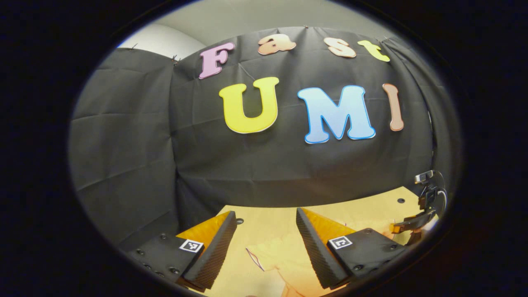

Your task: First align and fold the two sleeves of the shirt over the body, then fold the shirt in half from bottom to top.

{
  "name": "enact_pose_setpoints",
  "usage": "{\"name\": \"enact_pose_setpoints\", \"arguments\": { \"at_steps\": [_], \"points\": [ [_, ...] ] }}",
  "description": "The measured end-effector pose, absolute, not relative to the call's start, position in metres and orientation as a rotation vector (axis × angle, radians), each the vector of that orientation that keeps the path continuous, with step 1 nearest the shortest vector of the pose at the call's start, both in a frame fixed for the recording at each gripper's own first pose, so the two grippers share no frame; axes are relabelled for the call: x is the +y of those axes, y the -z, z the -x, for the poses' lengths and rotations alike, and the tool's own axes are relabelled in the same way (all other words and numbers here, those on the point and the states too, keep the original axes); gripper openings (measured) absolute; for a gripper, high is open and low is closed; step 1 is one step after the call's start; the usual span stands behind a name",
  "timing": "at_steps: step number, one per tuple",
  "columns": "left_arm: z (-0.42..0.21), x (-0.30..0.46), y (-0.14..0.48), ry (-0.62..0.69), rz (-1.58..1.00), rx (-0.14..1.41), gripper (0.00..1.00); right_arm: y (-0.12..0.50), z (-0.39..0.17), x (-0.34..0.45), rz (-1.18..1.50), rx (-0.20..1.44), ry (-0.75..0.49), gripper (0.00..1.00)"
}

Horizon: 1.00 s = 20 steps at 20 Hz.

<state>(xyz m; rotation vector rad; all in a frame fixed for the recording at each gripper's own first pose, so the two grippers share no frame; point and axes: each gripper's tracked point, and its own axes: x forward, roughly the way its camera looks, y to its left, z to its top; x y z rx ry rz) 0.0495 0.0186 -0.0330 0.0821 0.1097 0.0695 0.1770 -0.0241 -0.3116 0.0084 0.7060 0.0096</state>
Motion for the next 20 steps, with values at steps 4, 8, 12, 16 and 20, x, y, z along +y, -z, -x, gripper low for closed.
{"name": "enact_pose_setpoints", "arguments": {
  "at_steps": [4, 8, 12, 16, 20],
  "points": [
    [-0.057, 0.016, 0.038, -0.073, -0.090, 0.124, 0.98, 0.341, -0.177, -0.025, -0.016, 0.774, -0.004, 0.95],
    [-0.062, 0.015, 0.041, -0.074, -0.089, 0.134, 0.98, 0.354, -0.176, -0.024, -0.027, 0.790, 0.002, 0.96],
    [-0.063, 0.012, 0.043, -0.071, -0.082, 0.136, 0.98, 0.356, -0.177, -0.016, -0.013, 0.770, -0.045, 0.85],
    [-0.063, 0.011, 0.044, -0.070, -0.076, 0.136, 0.98, 0.356, -0.177, -0.012, -0.041, 0.766, -0.052, 0.51],
    [-0.060, 0.016, 0.045, -0.080, -0.073, 0.140, 0.98, 0.353, -0.180, -0.008, -0.077, 0.772, -0.040, 0.04]
  ]
}}
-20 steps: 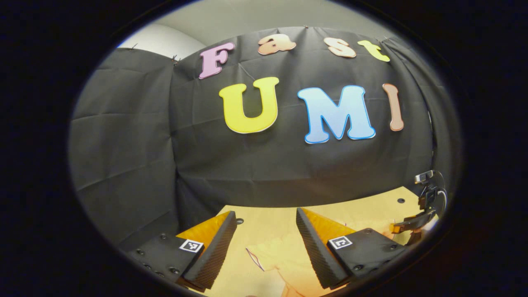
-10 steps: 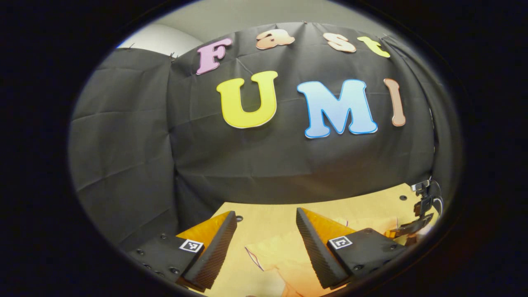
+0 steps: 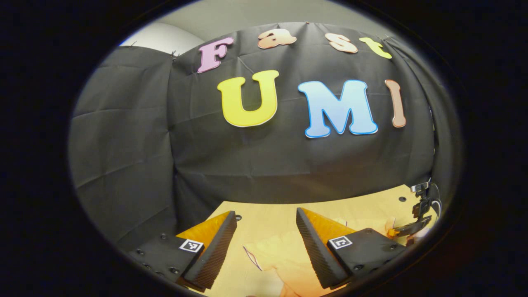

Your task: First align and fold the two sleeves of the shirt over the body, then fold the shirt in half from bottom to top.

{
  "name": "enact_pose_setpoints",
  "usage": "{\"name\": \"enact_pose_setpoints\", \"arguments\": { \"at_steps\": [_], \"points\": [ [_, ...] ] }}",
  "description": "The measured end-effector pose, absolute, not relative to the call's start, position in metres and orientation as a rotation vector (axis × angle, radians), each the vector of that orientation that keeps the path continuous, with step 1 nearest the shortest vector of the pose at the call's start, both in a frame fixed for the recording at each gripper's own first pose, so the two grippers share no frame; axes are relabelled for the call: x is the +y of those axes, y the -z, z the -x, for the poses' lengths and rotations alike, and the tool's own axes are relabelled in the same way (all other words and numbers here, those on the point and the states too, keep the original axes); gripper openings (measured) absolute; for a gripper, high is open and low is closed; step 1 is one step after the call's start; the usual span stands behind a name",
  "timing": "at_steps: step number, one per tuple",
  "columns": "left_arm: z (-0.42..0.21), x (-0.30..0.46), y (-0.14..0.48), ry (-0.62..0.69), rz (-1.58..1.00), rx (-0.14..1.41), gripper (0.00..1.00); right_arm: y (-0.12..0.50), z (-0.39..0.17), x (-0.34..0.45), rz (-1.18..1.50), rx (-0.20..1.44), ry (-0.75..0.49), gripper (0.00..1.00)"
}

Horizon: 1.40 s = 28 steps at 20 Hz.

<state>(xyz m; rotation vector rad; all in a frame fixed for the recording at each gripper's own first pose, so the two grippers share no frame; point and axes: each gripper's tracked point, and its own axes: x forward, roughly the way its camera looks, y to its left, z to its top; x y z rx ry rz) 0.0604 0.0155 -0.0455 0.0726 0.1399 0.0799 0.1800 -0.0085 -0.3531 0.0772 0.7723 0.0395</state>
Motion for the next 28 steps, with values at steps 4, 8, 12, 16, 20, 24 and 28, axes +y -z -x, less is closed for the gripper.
{"name": "enact_pose_setpoints", "arguments": {
  "at_steps": [4, 8, 12, 16, 20, 24, 28],
  "points": [
    [-0.056, 0.023, 0.045, -0.093, -0.072, 0.140, 0.98, 0.352, -0.182, -0.007, -0.035, 0.788, -0.024, 0.04],
    [-0.050, 0.034, 0.044, -0.107, -0.073, 0.136, 0.98, 0.338, -0.191, -0.001, 0.023, 0.772, -0.022, 0.04],
    [-0.043, 0.046, 0.044, -0.121, -0.063, 0.132, 0.98, 0.304, -0.207, 0.028, 0.045, 0.704, -0.071, 0.04],
    [-0.038, 0.060, 0.047, -0.138, -0.051, 0.135, 0.98, 0.277, -0.214, 0.082, 0.082, 0.640, -0.175, 0.04],
    [-0.031, 0.078, 0.050, -0.161, -0.046, 0.138, 0.98, 0.272, -0.201, 0.146, 0.164, 0.623, -0.315, 0.04],
    [-0.021, 0.100, 0.055, -0.197, -0.045, 0.146, 0.98, 0.289, -0.180, 0.194, 0.241, 0.645, -0.418, 0.03],
    [-0.011, 0.120, 0.060, -0.230, -0.044, 0.157, 0.98, 0.313, -0.163, 0.221, 0.289, 0.689, -0.475, 0.04]
  ]
}}
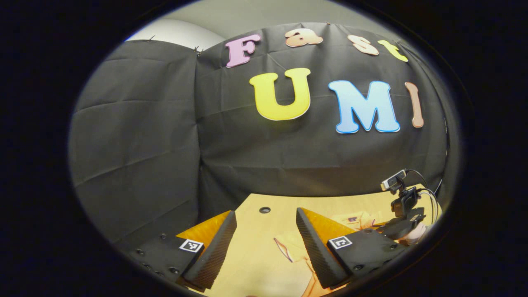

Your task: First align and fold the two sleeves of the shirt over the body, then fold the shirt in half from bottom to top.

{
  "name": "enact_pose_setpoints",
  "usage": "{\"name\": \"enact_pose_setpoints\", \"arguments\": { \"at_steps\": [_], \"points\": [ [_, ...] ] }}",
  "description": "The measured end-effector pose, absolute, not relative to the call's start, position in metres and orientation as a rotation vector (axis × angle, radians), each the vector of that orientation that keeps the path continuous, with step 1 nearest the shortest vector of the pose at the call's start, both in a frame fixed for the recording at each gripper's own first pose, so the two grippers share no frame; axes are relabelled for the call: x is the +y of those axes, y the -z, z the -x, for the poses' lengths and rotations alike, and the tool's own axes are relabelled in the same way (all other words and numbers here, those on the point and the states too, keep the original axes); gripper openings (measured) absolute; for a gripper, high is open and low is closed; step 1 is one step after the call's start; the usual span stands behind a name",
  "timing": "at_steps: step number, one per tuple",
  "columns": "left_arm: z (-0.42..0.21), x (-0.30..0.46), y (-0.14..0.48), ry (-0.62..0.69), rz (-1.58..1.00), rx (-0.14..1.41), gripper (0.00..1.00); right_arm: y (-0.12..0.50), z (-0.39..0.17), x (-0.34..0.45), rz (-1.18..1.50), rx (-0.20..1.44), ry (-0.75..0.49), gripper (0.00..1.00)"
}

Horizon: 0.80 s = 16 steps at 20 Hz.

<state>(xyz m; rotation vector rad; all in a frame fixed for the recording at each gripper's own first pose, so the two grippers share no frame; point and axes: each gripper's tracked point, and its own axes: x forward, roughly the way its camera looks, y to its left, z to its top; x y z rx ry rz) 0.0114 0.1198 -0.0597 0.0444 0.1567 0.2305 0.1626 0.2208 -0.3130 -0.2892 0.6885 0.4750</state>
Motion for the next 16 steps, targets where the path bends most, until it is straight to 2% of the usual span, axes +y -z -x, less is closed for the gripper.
{"name": "enact_pose_setpoints", "arguments": {
  "at_steps": [6, 9, 10, 11, 12, 16],
  "points": [
    [-0.011, 0.134, 0.069, -0.245, -0.037, 0.177, 0.98, 0.331, -0.152, 0.226, 0.323, 0.748, -0.478, 0.05],
    [-0.014, 0.131, 0.072, -0.237, -0.038, 0.180, 0.98, 0.328, -0.148, 0.222, 0.292, 0.769, -0.473, 0.20],
    [-0.017, 0.128, 0.074, -0.231, -0.037, 0.182, 0.98, 0.327, -0.152, 0.218, 0.290, 0.762, -0.459, 0.35],
    [-0.018, 0.126, 0.074, -0.225, -0.034, 0.182, 0.98, 0.325, -0.151, 0.218, 0.279, 0.756, -0.456, 0.31],
    [-0.019, 0.123, 0.075, -0.220, -0.033, 0.182, 0.98, 0.320, -0.149, 0.216, 0.271, 0.753, -0.452, 0.37],
    [-0.026, 0.115, 0.084, -0.200, -0.025, 0.195, 0.98, 0.301, -0.148, 0.212, 0.248, 0.717, -0.447, 0.37]
  ]
}}
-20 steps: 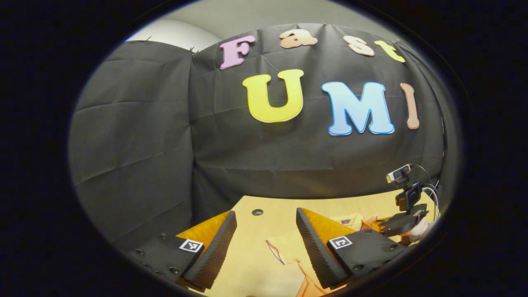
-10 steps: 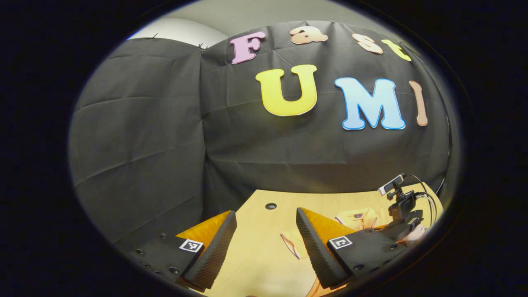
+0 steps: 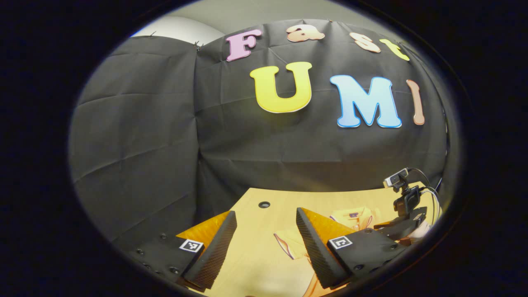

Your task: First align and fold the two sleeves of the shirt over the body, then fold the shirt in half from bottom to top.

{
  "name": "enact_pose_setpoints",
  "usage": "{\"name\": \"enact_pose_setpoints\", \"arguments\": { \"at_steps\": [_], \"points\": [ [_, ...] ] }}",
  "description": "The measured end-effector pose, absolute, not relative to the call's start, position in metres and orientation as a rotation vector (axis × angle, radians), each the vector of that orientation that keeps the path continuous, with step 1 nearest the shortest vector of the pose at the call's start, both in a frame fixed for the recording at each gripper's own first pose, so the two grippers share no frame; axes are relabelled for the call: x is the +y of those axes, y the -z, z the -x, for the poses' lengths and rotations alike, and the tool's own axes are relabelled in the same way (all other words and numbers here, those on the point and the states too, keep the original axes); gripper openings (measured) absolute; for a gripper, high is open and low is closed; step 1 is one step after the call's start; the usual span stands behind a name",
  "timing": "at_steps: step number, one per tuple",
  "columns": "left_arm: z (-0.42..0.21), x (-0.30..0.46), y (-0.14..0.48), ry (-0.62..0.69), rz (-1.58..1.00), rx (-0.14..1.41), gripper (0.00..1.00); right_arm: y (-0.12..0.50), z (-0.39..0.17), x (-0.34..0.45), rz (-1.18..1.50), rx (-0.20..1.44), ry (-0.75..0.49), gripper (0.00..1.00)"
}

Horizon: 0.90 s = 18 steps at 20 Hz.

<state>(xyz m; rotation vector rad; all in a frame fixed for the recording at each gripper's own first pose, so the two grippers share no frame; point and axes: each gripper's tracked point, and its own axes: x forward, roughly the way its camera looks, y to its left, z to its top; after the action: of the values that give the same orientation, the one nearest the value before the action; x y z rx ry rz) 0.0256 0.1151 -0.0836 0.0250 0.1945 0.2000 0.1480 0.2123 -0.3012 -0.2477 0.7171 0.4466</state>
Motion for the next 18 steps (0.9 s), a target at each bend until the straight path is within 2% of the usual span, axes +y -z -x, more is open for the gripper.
{"name": "enact_pose_setpoints", "arguments": {
  "at_steps": [4, 9, 18],
  "points": [
    [-0.038, 0.108, 0.109, -0.172, -0.017, 0.227, 0.98, 0.278, -0.141, 0.208, 0.214, 0.681, -0.441, 0.37],
    [-0.062, 0.098, 0.152, -0.130, -0.034, 0.284, 0.92, 0.243, -0.129, 0.198, 0.175, 0.626, -0.431, 0.37],
    [-0.111, 0.092, 0.256, -0.086, -0.002, 0.434, 0.98, 0.187, -0.101, 0.167, 0.100, 0.559, -0.372, 0.37]
  ]
}}
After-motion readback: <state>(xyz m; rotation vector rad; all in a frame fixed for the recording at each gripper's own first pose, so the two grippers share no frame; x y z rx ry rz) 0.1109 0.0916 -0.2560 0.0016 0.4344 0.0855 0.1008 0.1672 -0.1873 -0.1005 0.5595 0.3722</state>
